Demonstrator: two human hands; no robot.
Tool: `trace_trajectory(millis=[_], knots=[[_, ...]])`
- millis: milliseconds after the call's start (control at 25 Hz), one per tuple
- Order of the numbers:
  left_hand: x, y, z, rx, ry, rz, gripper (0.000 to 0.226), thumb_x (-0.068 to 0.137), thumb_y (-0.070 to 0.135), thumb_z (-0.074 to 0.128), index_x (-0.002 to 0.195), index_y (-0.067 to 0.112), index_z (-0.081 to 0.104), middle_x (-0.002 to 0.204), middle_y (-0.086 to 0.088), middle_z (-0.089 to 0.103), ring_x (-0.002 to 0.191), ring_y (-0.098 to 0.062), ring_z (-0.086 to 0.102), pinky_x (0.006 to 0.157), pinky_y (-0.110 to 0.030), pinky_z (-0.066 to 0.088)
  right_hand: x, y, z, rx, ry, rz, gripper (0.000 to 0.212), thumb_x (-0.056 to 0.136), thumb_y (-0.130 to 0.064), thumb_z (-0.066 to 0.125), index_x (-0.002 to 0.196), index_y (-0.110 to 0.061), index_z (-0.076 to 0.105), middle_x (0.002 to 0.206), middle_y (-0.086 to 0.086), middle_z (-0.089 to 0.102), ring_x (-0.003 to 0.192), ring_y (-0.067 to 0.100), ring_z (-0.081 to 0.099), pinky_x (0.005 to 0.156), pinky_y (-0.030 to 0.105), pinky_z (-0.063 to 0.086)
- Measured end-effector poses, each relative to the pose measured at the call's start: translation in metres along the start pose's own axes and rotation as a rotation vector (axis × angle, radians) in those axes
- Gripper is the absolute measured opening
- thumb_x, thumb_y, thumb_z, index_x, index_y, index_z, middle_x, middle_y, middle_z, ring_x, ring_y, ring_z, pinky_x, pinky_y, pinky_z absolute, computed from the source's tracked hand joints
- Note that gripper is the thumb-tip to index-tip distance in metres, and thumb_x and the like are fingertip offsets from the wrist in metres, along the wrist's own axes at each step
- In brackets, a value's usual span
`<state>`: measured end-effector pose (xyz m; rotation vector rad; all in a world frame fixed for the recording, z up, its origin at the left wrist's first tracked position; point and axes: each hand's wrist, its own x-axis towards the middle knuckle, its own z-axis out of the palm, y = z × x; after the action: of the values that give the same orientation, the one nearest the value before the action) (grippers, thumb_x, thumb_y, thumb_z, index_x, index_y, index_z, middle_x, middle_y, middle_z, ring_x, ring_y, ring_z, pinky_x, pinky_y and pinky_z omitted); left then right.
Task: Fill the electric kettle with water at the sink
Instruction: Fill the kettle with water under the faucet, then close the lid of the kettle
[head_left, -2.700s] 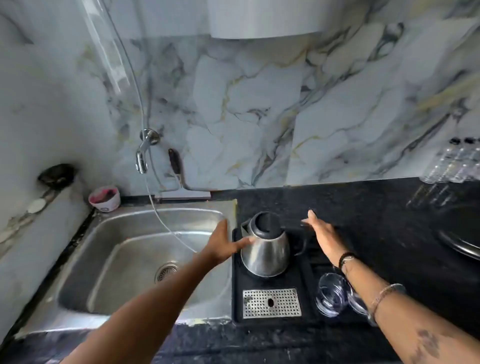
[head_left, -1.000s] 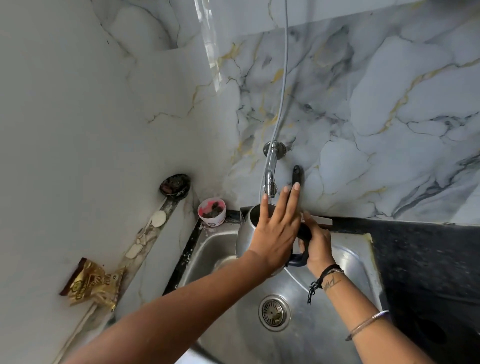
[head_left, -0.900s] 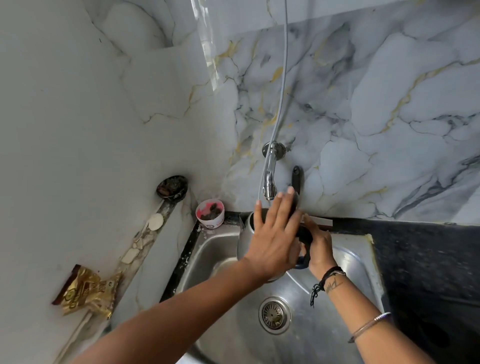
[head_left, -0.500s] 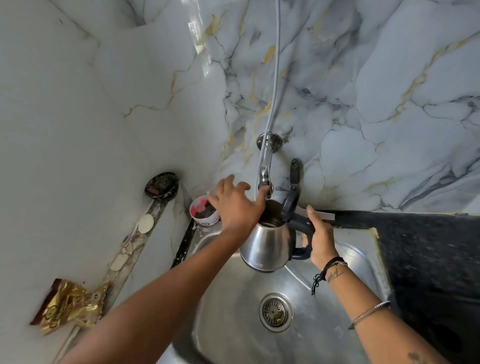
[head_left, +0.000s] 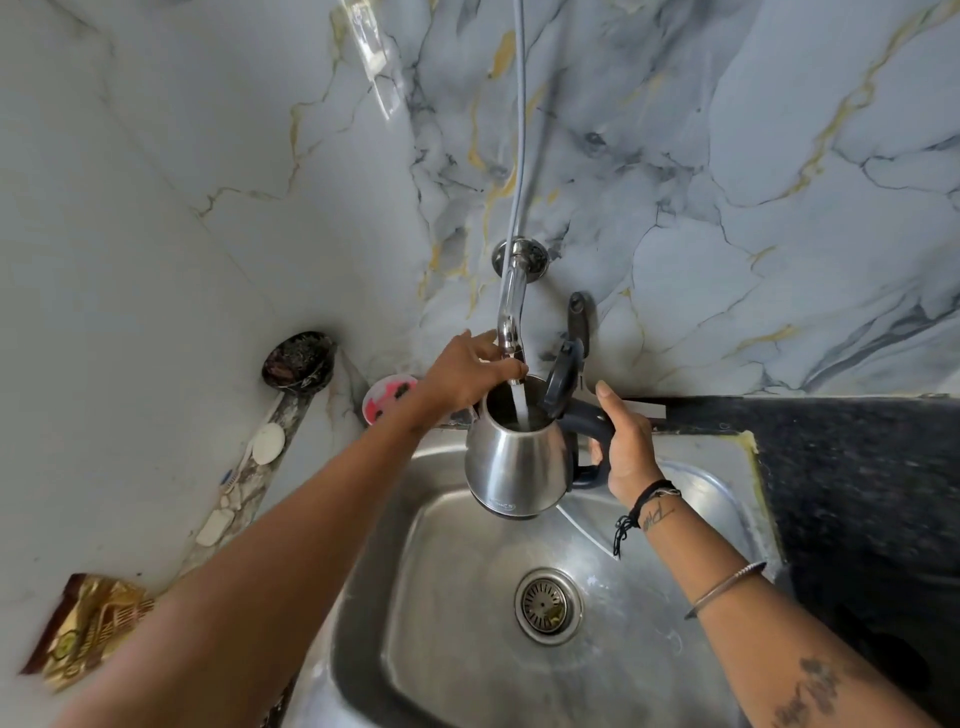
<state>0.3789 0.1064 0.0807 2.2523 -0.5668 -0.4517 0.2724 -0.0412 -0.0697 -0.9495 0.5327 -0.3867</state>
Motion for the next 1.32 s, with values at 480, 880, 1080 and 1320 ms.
trace_trajectory(millis=[480, 880, 1080, 1320], knots=[[-0.003, -0.005, -0.019, -0.107, -0.238, 0.035, 0.017, 0.087, 0.030, 0.073, 0.098, 0.017, 0.071, 0.126, 0.001, 0.065, 0.120, -0.014, 0.055, 0.101, -0.028, 0.030, -0.004, -0.003, -0.010, -0.016, -0.051, -0.029, 0.027, 0.078, -0.045, 0.075, 0.074, -0.019, 0.079, 0.062, -0.003, 0.074, 0.055, 0.011, 0.069, 0.047, 0.019, 0.049], [0.007, -0.012, -0.002, 0.254, 0.101, 0.011, 0.049, 0.064, 0.062, 0.078, 0.092, 0.022, 0.078, 0.146, -0.004, 0.051, 0.144, -0.027, 0.029, 0.116, -0.061, 0.013, -0.008, -0.008, -0.014, -0.035, -0.036, -0.025, 0.030, 0.075, -0.047, 0.078, 0.072, -0.017, 0.079, 0.067, 0.000, 0.076, 0.060, 0.015, 0.072, 0.053, 0.022, 0.053], [-0.001, 0.002, 0.026, 0.566, 0.385, -0.003, 0.048, 0.082, 0.056, 0.064, 0.066, 0.011, 0.067, 0.109, -0.007, 0.060, 0.128, -0.032, 0.040, 0.113, -0.063, 0.008, -0.014, -0.019, -0.014, -0.043, -0.035, -0.039, 0.034, 0.081, -0.045, 0.072, 0.055, -0.023, 0.073, 0.051, -0.007, 0.066, 0.044, 0.007, 0.061, 0.041, 0.017, 0.044], [-0.026, 0.006, 0.024, 0.417, 0.306, -0.115, 0.052, 0.095, 0.058, 0.044, 0.116, 0.017, 0.069, 0.126, -0.008, 0.060, 0.125, -0.031, 0.049, 0.113, -0.062, 0.019, -0.038, -0.038, -0.036, -0.060, -0.017, -0.083, 0.033, 0.076, -0.047, 0.074, 0.055, -0.022, 0.071, 0.049, -0.008, 0.064, 0.045, 0.007, 0.061, 0.042, 0.017, 0.045]])
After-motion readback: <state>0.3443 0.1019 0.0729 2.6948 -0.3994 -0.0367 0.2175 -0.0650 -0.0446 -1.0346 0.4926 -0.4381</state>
